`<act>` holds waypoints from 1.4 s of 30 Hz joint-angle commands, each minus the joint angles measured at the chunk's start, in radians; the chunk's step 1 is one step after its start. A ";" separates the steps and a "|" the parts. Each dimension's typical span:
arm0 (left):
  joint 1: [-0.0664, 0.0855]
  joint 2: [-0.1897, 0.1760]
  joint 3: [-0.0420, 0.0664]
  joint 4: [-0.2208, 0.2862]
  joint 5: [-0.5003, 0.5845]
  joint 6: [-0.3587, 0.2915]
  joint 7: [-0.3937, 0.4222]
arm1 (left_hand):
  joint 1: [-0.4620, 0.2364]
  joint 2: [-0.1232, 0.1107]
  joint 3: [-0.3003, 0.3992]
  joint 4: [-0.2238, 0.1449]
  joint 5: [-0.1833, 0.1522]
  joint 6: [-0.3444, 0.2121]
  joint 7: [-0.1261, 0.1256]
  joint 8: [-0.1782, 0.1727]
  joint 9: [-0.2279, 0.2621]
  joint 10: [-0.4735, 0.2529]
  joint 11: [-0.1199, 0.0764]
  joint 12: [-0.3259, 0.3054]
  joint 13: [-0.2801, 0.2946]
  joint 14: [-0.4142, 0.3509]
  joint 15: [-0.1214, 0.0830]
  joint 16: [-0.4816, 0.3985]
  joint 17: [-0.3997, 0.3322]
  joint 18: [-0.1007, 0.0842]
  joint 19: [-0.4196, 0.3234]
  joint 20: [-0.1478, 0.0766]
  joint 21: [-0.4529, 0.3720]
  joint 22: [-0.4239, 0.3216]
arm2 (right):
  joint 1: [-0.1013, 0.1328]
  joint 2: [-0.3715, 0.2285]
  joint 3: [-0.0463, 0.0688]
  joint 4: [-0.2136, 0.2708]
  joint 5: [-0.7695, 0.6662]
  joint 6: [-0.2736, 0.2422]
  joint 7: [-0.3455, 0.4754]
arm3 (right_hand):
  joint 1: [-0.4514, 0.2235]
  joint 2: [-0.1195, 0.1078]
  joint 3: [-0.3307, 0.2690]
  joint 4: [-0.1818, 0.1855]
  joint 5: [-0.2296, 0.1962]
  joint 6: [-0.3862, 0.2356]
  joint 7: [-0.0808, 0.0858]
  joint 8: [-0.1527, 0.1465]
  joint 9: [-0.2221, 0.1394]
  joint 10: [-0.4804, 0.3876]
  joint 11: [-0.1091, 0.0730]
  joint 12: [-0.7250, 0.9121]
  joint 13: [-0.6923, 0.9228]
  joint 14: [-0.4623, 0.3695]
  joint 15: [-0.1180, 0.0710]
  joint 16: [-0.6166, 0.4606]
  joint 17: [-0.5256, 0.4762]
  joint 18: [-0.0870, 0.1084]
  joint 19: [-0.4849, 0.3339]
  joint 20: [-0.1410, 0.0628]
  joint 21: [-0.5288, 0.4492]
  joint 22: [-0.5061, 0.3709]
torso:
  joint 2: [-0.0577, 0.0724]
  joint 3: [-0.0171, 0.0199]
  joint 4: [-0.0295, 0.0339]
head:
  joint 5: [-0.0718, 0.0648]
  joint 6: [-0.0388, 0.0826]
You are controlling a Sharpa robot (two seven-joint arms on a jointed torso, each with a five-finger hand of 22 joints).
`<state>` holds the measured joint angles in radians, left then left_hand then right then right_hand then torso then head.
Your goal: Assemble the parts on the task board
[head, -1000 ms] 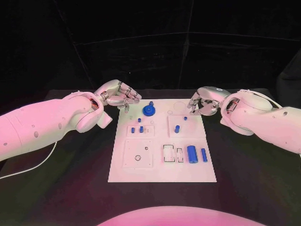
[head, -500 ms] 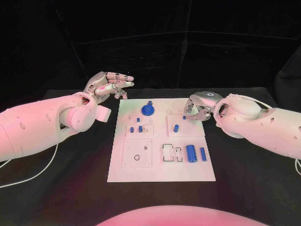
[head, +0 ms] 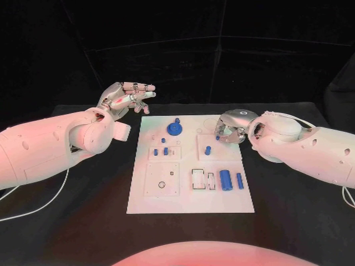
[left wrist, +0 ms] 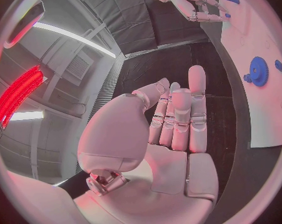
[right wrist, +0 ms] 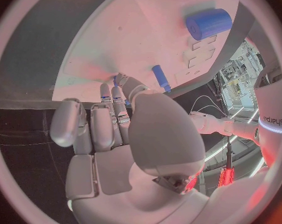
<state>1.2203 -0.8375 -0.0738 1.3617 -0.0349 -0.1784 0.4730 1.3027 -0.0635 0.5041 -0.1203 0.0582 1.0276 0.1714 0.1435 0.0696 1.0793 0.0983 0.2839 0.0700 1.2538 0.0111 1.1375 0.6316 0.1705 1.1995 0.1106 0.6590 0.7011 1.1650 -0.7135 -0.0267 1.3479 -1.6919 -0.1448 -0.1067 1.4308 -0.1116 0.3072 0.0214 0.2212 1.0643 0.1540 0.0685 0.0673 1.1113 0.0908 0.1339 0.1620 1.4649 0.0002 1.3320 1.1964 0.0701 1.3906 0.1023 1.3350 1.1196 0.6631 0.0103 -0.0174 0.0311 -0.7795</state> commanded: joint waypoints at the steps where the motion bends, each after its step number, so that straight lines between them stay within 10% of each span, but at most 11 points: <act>1: 0.002 0.000 0.001 0.003 0.021 0.004 0.024 | 0.009 -0.001 0.000 -0.005 0.000 0.005 0.001 0.007 -0.001 0.004 0.000 0.004 0.000 -0.008 0.000 -0.009 -0.006 0.013 -0.010 -0.001 -0.006 -0.001 | 0.000 0.004 0.000 -0.003 -0.013 0.041 -0.001 | 0.010 -0.003 0.014 -0.002 -0.006 0.005 0.004 0.000 0.001 0.008 0.000 -0.003 -0.007 0.035 0.004 -0.006 -0.001 0.018 0.002 0.008 -0.003 0.002 | 0.000 0.0003 -0.0002 | 0.001 -0.001; 18: 0.002 -0.002 0.001 0.002 0.021 -0.001 0.017 | 0.008 -0.002 -0.001 -0.006 0.000 0.005 0.003 0.007 -0.001 0.003 0.001 0.005 0.000 -0.014 0.001 -0.015 -0.018 0.013 -0.011 -0.001 -0.008 -0.002 | -0.013 0.021 0.000 -0.014 -0.017 0.074 -0.005 | -0.009 0.000 0.101 -0.022 -0.025 0.057 -0.010 0.009 0.004 0.074 -0.015 -0.001 -0.048 0.035 -0.009 -0.018 -0.025 0.016 0.012 -0.003 0.003 0.011 | 0.000 0.0001 -0.0016 | 0.001 -0.007; 42: 0.002 -0.005 0.001 -0.003 0.021 -0.014 0.004 | 0.016 -0.002 0.001 -0.014 0.000 0.003 0.004 0.009 -0.001 0.002 0.002 0.009 0.000 -0.019 0.001 -0.021 -0.027 0.013 -0.013 -0.001 -0.010 -0.004 | -0.017 0.004 0.001 0.016 -0.035 -0.082 -0.038 | -0.017 0.020 0.149 -0.051 -0.061 0.116 -0.029 0.022 0.011 0.137 -0.037 0.007 -0.057 0.038 -0.028 -0.017 -0.036 0.014 0.023 -0.022 0.013 0.027 | -0.001 -0.0001 -0.0015 | -0.003 -0.009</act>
<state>1.2203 -0.8417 -0.0740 1.3589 -0.0193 -0.1883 0.4727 1.3078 -0.0685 0.5066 -0.1285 0.0582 1.0275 0.1713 0.1475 0.0690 1.0792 0.0983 0.2895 0.0702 1.2417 0.0091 1.1223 0.6057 0.1699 1.1927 0.1103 0.6546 0.6985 1.1452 -0.7069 -0.0271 1.3590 -1.7197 -0.1792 -0.1382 1.4131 -0.0944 0.4537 -0.0269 0.1573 1.1753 0.1248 0.0865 0.0784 1.2402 0.0553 0.1381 0.1044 1.4652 -0.0219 1.3183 1.1616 0.0699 1.4139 0.0856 1.3437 1.1472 0.6621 0.0104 -0.0192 0.0269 -0.7886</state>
